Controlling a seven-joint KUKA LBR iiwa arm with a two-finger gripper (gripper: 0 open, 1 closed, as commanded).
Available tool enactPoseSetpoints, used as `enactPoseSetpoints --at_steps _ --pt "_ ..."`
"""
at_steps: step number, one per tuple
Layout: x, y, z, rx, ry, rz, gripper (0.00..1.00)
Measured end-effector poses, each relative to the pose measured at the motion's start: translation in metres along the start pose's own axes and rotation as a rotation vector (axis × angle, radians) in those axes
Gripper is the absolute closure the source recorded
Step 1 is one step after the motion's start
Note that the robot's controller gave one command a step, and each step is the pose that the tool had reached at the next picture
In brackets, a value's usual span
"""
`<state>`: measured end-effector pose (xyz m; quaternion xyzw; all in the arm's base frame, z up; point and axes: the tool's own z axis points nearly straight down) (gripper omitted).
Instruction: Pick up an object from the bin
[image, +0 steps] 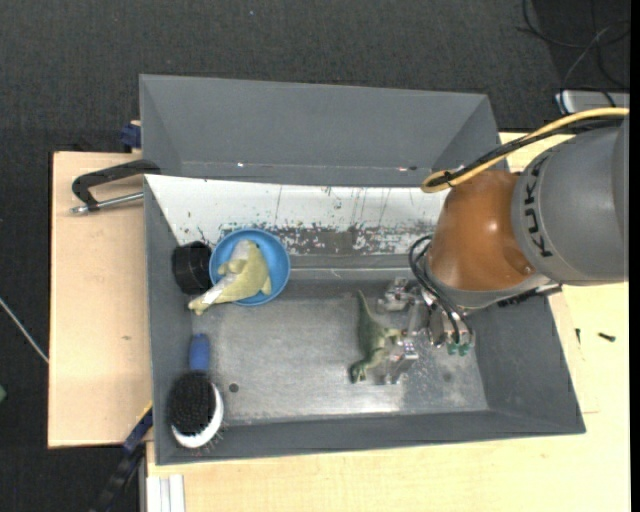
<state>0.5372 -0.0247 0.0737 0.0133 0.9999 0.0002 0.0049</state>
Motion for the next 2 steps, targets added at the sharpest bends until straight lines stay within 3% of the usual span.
enactPoseSetpoints --at_steps 1,2 --pt "-0.004 -0.001 -0.003 0.0 -0.013 0.001 1.0" --pt "-0.028 0.003 -0.13 0.0 -0.006 -0.044 1.0"
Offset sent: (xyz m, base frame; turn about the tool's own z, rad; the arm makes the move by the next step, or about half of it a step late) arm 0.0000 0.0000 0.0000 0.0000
